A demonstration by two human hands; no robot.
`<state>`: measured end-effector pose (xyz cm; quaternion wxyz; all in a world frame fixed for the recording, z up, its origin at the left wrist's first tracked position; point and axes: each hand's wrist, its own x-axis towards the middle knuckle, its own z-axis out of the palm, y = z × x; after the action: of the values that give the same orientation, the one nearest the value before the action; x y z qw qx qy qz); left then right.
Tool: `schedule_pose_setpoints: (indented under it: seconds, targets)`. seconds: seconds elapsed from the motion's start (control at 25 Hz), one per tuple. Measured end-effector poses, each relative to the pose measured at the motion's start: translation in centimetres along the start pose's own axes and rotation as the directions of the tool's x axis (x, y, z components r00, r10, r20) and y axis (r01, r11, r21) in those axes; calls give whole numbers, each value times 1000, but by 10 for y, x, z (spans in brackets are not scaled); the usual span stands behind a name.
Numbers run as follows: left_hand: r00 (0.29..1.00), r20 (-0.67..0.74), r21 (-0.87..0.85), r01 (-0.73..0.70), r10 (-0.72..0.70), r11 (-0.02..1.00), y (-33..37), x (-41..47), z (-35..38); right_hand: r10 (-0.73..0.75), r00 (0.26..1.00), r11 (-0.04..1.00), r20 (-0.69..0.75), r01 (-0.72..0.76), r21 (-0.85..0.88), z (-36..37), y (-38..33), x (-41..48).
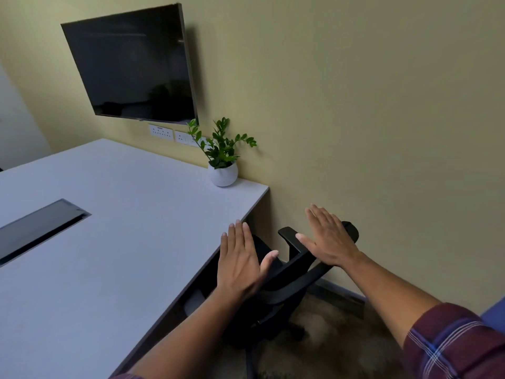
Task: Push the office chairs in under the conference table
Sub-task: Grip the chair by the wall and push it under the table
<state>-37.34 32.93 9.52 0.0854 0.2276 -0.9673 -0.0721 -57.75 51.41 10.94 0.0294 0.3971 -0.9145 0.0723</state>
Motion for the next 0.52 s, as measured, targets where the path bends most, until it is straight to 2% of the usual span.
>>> schedule_pose_setpoints:
  seconds: [0.28, 0.4, 0.52]
  targets:
    - [970, 236, 27, 53, -58, 998, 82, -19, 27, -142, 979, 989, 149, 144, -7, 16, 84, -10]
    - [979, 189, 120, 54, -76, 991, 87, -30, 40, -242, 952, 970, 188, 245, 7, 28, 100, -7]
    - [990, 109, 159, 73, -91, 985, 83, -32, 44, -299, 948, 954, 110, 301, 1, 37, 98, 0]
